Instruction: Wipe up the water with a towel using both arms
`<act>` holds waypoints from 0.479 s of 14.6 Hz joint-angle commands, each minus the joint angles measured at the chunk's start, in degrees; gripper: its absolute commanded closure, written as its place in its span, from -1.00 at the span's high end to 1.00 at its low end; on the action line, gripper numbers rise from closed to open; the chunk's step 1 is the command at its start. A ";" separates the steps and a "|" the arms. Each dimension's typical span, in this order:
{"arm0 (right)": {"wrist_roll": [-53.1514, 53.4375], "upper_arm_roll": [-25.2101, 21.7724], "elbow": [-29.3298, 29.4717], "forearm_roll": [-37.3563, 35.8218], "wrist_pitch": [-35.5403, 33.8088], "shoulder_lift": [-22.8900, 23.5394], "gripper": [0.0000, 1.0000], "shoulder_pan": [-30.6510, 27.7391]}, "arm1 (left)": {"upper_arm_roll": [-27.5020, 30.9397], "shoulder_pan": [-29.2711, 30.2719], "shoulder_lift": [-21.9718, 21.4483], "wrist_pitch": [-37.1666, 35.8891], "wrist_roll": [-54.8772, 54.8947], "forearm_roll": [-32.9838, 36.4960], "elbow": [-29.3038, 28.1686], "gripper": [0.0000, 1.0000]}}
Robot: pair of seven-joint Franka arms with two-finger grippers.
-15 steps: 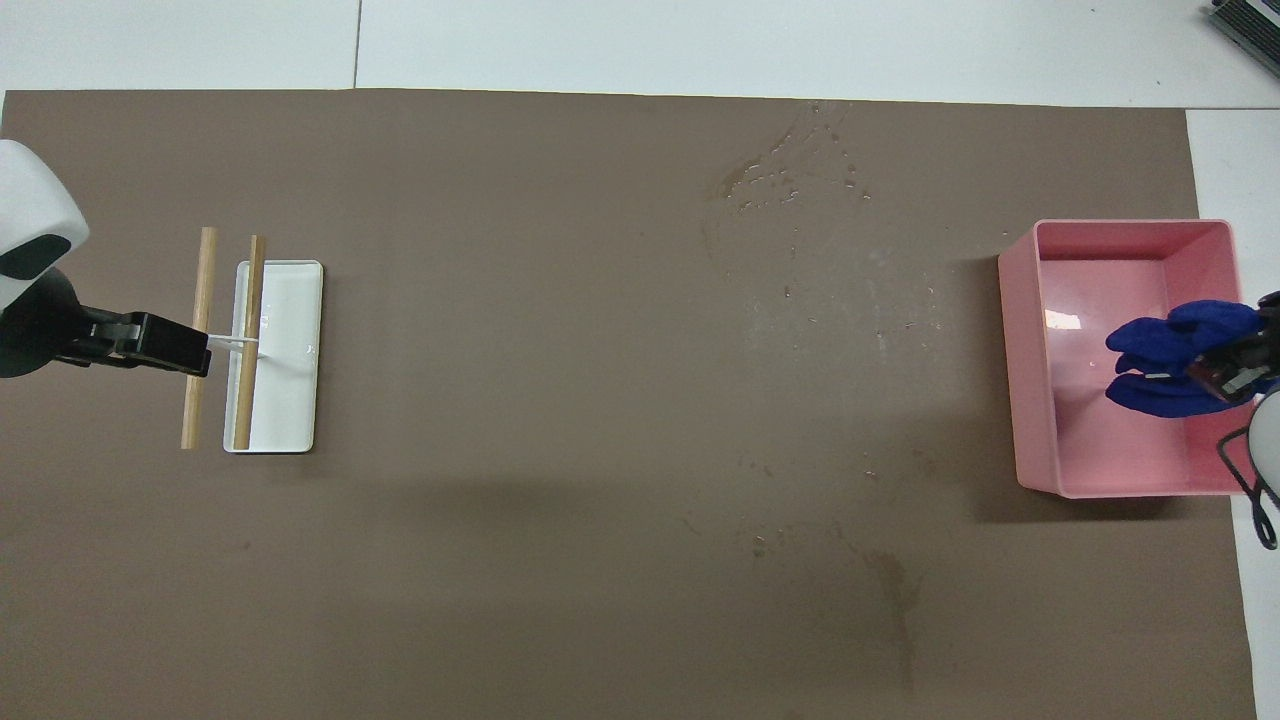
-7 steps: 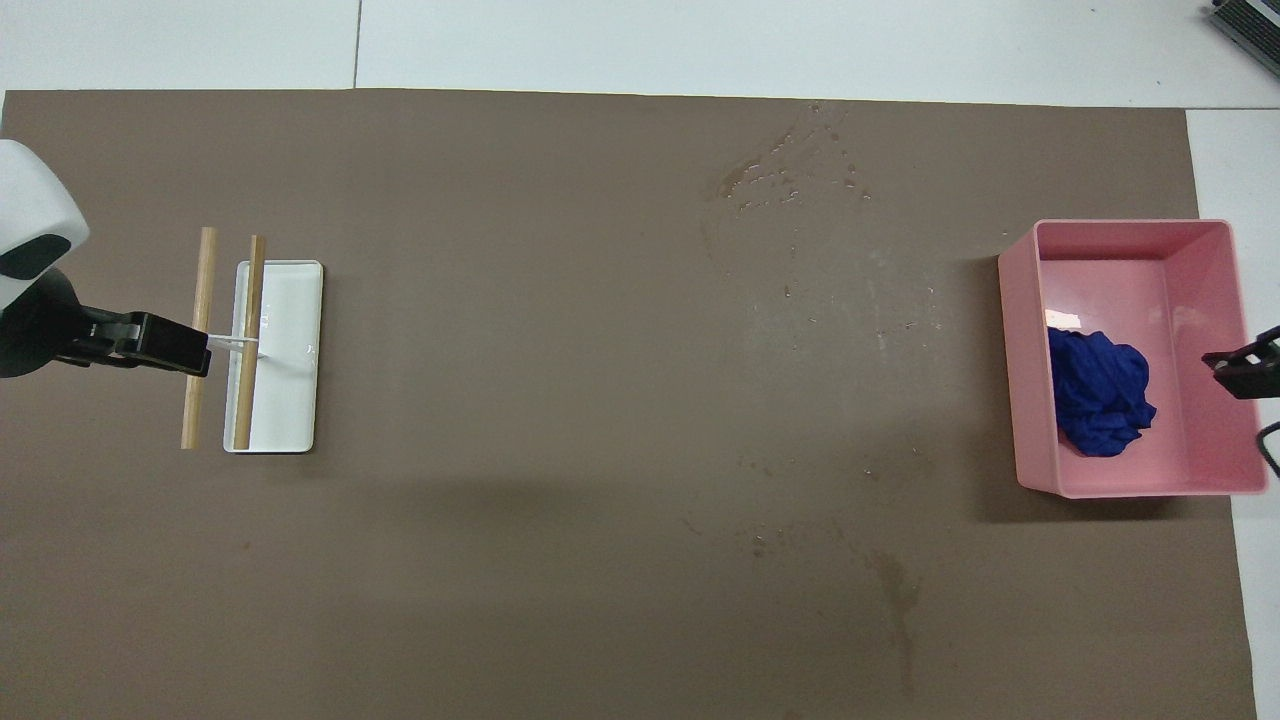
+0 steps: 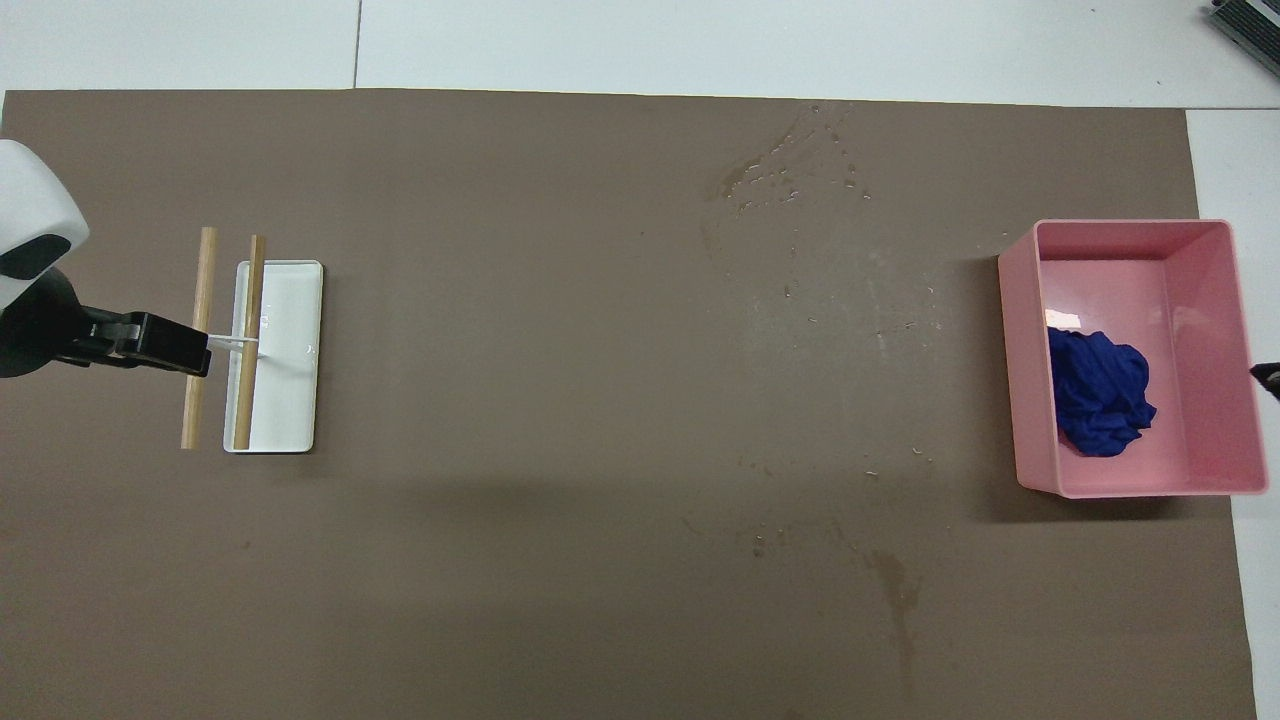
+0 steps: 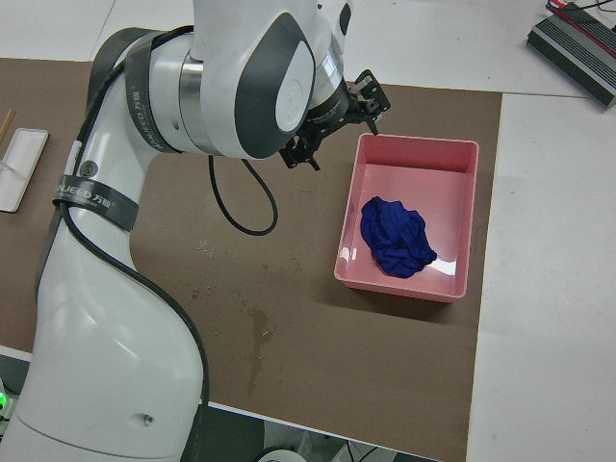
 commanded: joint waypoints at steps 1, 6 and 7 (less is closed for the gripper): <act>20.49 0.77 -0.67 3.20 -3.29 -0.56 1.00 8.31 | -0.13 0.27 -0.36 -0.54 0.23 0.72 -0.30 1.00; 36.47 0.69 -4.54 9.61 -0.83 -0.83 1.00 12.75 | -0.13 0.27 -0.36 -0.54 0.23 0.72 -0.30 1.00; 36.66 0.69 -4.54 9.62 -0.13 -0.31 1.00 12.66 | -0.13 0.27 -0.36 -0.54 0.23 0.72 -0.30 1.00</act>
